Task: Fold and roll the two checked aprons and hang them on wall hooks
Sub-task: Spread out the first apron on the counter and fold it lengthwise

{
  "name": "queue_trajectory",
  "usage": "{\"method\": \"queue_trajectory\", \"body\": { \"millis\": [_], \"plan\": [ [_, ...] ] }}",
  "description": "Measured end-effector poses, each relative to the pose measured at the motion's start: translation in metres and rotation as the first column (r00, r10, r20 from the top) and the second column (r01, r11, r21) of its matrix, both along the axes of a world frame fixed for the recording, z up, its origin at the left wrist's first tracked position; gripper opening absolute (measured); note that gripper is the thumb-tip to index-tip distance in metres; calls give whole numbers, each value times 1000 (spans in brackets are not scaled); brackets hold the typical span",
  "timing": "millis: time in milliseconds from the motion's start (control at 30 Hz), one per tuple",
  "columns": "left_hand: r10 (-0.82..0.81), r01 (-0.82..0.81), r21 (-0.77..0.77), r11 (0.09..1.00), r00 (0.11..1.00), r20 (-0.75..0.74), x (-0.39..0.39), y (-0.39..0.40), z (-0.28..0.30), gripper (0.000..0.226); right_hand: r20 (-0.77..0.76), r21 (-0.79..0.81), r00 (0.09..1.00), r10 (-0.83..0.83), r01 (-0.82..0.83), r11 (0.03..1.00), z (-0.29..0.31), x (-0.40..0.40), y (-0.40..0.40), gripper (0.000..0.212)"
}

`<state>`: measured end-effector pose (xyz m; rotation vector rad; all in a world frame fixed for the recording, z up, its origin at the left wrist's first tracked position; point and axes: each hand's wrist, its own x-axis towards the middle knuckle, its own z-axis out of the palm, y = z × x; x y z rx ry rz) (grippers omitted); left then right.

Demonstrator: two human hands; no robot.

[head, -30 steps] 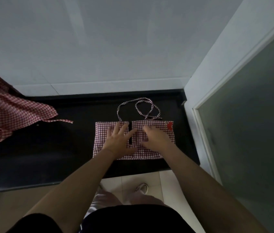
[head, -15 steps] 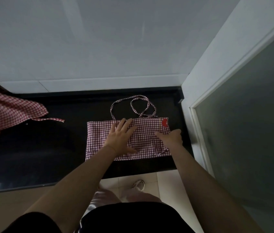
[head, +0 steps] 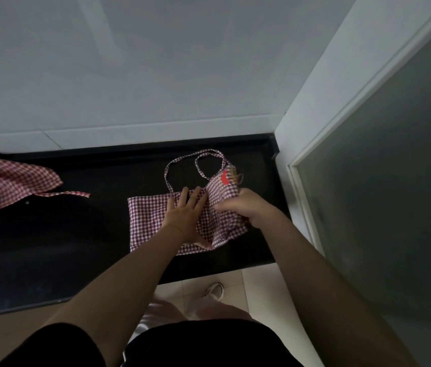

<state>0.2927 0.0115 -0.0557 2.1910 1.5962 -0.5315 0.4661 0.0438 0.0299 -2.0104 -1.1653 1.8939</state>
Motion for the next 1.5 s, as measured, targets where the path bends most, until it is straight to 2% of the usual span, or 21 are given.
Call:
{"method": "queue_trajectory", "body": {
  "millis": [100,167,233,267,300,367,433,533,600,733,800,900,967,1100,1233,1300,1333,1367,1433,1467,1500],
  "plan": [
    [56,-54,-17,998,976,209,-5,4,4,135,86,47,990,107,-112,993,5,-27,1,40],
    [157,-188,50,981,916,370,-25,0,13,118,197,61,975,105,-119,991,5,-36,2,37],
    [234,-333,207,920,890,392,-57,-8,22,88,305,77,949,78,-106,991,1,-44,2,43],
    [271,-375,244,895,888,371,-73,-12,25,75,336,83,940,68,-101,991,0,-49,2,44],
    [307,-390,212,896,889,340,-87,-16,27,69,347,87,936,61,-97,991,0,-56,1,45],
    [335,-350,27,936,914,231,-114,-25,25,76,345,104,937,60,-102,989,-1,-81,-4,45],
    [301,-290,-85,953,937,176,-121,-30,19,92,351,147,934,63,-122,982,-3,-106,-10,46],
    [314,-308,-63,949,918,244,-118,-35,13,96,388,214,910,145,-242,946,-7,-150,-26,33],
    [332,-331,-62,941,881,337,-120,-38,10,91,402,223,896,187,-294,930,-16,-173,-37,38],
    [351,-355,-94,930,783,514,-143,-42,10,79,399,157,892,212,-294,943,-31,-186,-48,46],
    [345,-350,-80,933,812,470,-157,-46,11,84,423,157,884,201,-290,944,-35,-188,-50,46],
    [273,-283,5,959,930,246,-169,-52,7,102,473,164,859,198,-306,938,-37,-194,-52,43],
    [268,-276,18,961,946,184,-169,-51,4,111,499,186,845,195,-323,928,-35,-198,-52,36],
    [277,-282,9,959,948,156,-167,-45,2,116,519,220,823,229,-387,895,-32,-209,-56,27],
    [282,-279,-47,959,939,198,-170,-38,4,112,441,123,842,310,-399,909,-44,-208,-64,50],
    [400,-365,-168,916,863,310,-180,-34,8,108,422,94,833,358,-433,896,-45,-205,-66,62],
    [516,-451,-252,856,762,390,-184,-31,12,102,420,77,823,384,-454,888,-46,-203,-67,68],
    [634,-540,-334,773,626,455,-187,-29,14,90,414,45,811,413,-471,881,-45,-202,-67,75],
    [787,-640,-477,603,377,489,-183,-25,21,56,392,1,796,460,-501,865,-45,-200,-65,86],
    [826,-638,-542,547,305,474,-176,-25,24,41,366,0,801,475,-510,860,-44,-199,-65,87],
    [839,-616,-583,530,283,464,-168,-27,23,32,337,3,810,480,-511,860,-41,-198,-65,83]
  ]
}}
